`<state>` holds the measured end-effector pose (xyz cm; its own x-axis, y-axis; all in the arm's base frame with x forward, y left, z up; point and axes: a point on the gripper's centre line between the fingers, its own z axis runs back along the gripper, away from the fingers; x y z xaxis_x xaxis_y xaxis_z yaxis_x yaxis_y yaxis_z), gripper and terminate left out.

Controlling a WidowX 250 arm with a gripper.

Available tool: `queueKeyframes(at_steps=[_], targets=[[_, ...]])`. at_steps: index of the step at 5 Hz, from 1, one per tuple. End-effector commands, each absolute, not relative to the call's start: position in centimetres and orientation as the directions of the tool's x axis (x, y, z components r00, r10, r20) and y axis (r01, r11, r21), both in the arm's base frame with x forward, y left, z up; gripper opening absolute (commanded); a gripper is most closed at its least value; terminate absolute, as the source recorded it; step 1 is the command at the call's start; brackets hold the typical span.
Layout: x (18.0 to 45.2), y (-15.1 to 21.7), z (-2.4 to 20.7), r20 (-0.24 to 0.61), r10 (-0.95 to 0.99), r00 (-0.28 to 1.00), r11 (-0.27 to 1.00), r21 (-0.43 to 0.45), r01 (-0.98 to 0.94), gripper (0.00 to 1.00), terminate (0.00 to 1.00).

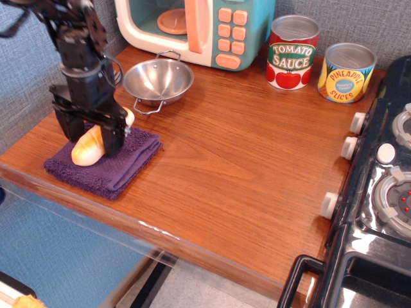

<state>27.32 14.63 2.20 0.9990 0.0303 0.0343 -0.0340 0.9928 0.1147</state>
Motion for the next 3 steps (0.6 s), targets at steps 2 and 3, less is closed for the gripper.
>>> queueKeyframes(at_steps=[2,3], targets=[[27.30,14.25,2.52,0.060,0.015,0.998,0.990,0.138,-0.023,1.00,0.00],[27.43,14.19,2.50,0.064,0.019,0.998,0.992,0.121,-0.027,0.00,0.00]])
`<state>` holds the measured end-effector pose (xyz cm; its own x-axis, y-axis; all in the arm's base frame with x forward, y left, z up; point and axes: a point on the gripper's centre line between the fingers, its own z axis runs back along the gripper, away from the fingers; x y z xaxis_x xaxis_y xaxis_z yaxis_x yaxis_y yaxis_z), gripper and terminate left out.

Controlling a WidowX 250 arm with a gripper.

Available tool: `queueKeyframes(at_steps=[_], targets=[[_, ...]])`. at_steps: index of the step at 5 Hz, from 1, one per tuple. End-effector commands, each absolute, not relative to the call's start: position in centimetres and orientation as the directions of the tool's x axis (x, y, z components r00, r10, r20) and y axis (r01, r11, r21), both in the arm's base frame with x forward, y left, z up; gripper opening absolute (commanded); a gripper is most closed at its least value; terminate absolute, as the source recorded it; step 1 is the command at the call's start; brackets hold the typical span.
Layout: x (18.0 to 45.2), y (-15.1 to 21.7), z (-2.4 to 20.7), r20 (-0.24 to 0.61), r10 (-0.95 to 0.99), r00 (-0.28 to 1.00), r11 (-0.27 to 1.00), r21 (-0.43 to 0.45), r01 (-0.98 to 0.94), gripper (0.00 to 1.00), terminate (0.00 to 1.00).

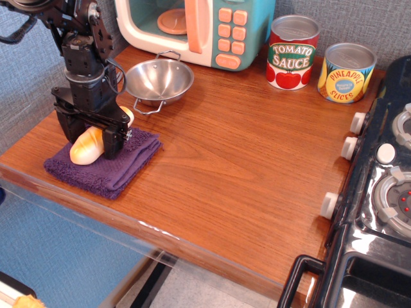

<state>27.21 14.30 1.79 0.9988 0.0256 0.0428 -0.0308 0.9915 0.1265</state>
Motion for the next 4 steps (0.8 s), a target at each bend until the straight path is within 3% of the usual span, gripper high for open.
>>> queueKeyframes(at_steps=[1,3,4], targets=[[27.7,14.1,3.1,0.076,0.022,0.997,0.994,0.106,-0.030,0.00,0.00],[29.3,13.8,7.3,0.142,0.061,0.988,0.997,0.038,-0.067,0.00,0.00],[31.5,13.8,9.4,0.172,0.109,0.979,0.994,-0.002,-0.110,0.00,0.00]])
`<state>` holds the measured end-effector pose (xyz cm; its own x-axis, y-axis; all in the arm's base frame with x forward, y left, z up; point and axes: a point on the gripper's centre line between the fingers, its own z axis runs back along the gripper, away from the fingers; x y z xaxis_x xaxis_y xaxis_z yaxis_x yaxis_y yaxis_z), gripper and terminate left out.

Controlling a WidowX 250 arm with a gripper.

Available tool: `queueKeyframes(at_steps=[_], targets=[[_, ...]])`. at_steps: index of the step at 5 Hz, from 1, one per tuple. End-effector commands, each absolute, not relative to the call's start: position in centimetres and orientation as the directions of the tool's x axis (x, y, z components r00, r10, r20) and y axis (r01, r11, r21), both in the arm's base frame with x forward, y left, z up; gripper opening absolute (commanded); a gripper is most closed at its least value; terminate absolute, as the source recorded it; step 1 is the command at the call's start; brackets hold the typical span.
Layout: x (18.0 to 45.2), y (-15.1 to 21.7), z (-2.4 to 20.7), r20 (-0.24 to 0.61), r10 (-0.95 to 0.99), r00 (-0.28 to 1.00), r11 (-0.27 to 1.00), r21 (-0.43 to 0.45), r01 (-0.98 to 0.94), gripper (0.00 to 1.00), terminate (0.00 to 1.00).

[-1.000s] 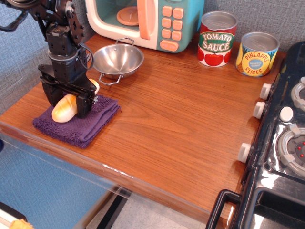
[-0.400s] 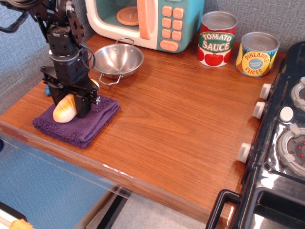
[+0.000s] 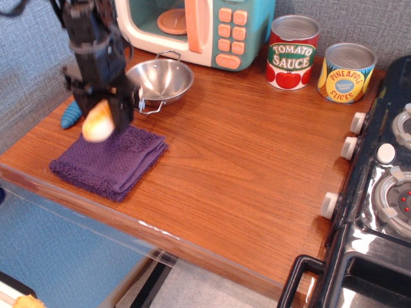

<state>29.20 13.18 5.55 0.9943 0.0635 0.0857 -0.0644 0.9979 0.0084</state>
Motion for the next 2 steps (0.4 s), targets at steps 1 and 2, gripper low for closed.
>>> queueKeyframes(at_steps=[1,2], targets=[[34.5,14.1,9.2,0.159,0.165,0.974,0.986,-0.008,-0.165,0.00,0.00],[37.0,13.9,7.1,0.116,0.189,0.975,0.981,0.025,-0.193,0.00,0.00]])
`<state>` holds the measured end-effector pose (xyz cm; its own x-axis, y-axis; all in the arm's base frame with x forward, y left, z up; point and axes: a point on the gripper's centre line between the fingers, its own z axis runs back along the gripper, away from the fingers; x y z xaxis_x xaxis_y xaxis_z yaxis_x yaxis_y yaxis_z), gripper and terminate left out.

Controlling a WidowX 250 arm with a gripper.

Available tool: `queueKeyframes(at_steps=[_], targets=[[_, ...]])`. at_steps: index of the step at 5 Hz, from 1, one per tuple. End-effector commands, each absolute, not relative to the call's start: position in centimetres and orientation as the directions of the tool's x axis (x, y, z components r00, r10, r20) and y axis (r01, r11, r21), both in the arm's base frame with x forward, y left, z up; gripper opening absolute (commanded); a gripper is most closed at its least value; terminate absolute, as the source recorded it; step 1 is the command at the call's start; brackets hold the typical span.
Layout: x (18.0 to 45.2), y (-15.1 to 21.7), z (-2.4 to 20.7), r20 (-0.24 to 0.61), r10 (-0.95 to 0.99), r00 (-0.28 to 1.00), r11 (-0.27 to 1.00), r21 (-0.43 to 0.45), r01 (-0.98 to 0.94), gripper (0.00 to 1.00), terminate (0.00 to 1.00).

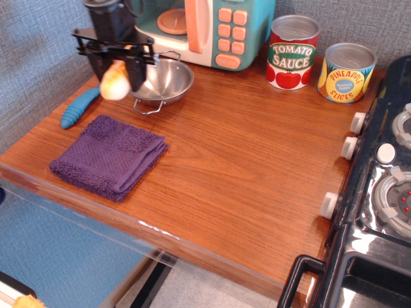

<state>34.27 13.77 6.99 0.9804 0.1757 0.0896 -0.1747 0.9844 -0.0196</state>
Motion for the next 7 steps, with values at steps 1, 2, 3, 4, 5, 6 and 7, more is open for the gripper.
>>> queueKeyframes(at_steps=[1,2,3,4,5,6,7], targets=[[38.2,13.3,5.6,0.089,0.190,0.978,0.980,0.046,-0.195,0.00,0.00],[38.5,13.0,5.4,0.079,0.183,0.980,0.981,0.055,-0.188,1.00,0.00],[38.3,13.2,6.3,0.101,0.176,0.979,0.982,0.050,-0.182,1.00,0.00],[37.5,13.6,7.9,0.145,0.169,0.975,0.984,0.034,-0.176,1.00,0.00],[35.8,14.0,9.9,0.207,0.148,0.967,0.988,0.006,-0.153,1.00,0.00],[33.9,14.2,10.4,0.231,0.141,0.963,0.990,-0.009,-0.142,1.00,0.00],[33.0,14.0,10.3,0.227,0.113,0.967,0.993,0.001,-0.117,1.00,0.00]])
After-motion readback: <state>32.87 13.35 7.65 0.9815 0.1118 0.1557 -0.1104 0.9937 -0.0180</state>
